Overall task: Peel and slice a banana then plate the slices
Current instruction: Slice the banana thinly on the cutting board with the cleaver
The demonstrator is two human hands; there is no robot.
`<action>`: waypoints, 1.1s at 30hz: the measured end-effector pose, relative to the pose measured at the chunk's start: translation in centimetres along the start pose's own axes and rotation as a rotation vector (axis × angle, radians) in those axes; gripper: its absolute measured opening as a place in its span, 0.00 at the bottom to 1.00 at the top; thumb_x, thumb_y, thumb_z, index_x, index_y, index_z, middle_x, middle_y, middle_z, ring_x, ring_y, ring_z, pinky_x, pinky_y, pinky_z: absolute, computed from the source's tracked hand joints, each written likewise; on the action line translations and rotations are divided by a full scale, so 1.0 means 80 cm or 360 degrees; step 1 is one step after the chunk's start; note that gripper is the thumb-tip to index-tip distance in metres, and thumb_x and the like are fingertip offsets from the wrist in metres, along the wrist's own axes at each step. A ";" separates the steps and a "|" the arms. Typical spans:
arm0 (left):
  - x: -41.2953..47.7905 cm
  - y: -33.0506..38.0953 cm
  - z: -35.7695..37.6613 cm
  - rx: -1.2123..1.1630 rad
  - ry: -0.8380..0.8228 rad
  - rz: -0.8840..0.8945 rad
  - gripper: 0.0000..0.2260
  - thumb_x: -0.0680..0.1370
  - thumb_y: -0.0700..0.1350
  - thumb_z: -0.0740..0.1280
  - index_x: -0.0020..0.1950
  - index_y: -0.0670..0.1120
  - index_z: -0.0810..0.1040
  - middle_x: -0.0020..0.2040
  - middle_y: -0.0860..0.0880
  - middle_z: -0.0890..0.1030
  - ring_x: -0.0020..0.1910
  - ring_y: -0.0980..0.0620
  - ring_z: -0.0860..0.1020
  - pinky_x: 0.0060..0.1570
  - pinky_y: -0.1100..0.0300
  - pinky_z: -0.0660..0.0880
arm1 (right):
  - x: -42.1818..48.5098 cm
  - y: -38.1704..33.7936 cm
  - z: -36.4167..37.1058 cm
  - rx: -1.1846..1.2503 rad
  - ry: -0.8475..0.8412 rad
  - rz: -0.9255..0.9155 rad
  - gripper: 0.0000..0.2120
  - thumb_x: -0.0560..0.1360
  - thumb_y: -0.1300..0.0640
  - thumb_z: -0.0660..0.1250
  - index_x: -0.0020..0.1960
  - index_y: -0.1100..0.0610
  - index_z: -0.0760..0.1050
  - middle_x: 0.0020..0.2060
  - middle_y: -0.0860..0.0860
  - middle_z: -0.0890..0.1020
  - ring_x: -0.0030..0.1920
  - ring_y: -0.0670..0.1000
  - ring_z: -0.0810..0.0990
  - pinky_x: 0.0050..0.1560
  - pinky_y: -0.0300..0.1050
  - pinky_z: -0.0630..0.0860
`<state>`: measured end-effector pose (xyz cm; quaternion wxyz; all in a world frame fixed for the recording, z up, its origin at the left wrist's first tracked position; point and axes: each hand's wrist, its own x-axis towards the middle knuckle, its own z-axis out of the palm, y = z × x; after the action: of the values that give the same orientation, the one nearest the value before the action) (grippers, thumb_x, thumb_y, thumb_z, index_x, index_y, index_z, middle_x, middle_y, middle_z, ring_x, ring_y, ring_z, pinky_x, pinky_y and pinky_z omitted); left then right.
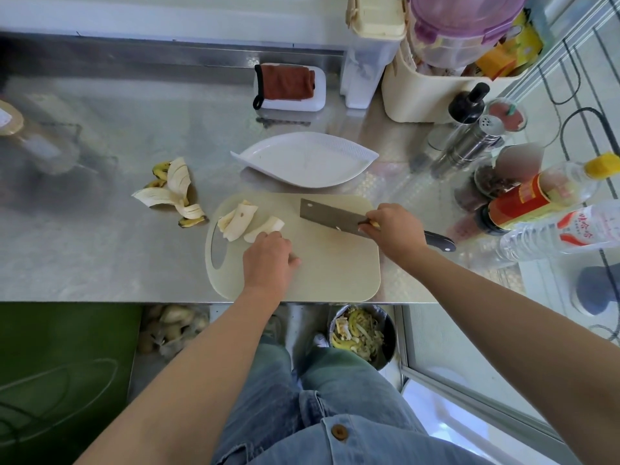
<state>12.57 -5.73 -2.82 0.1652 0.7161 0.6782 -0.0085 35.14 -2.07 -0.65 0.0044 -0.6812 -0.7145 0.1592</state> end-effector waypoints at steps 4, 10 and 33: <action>0.000 0.000 0.000 -0.0003 -0.0002 -0.0006 0.10 0.76 0.52 0.69 0.47 0.45 0.82 0.46 0.50 0.77 0.48 0.50 0.72 0.44 0.55 0.75 | 0.006 0.000 0.000 -0.0029 0.0009 -0.0002 0.12 0.77 0.50 0.65 0.51 0.58 0.81 0.45 0.55 0.78 0.50 0.56 0.74 0.38 0.46 0.66; 0.006 0.000 0.000 -0.0023 -0.0017 -0.0073 0.10 0.76 0.50 0.67 0.43 0.45 0.82 0.42 0.50 0.77 0.44 0.51 0.71 0.38 0.58 0.70 | 0.015 0.005 -0.003 -0.0075 0.0047 -0.0021 0.12 0.77 0.50 0.65 0.52 0.57 0.81 0.44 0.54 0.78 0.50 0.55 0.74 0.37 0.45 0.65; 0.010 -0.001 0.001 0.0031 0.0079 -0.0023 0.12 0.78 0.51 0.65 0.42 0.46 0.82 0.40 0.50 0.78 0.40 0.54 0.67 0.35 0.61 0.63 | 0.031 0.002 -0.007 0.0015 0.0019 -0.0022 0.12 0.77 0.49 0.64 0.51 0.56 0.81 0.41 0.52 0.73 0.49 0.55 0.73 0.37 0.45 0.63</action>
<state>12.54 -4.98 -3.09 0.1412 0.7127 0.6871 0.0016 35.25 0.48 -0.65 0.0129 -0.6771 -0.7185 0.1585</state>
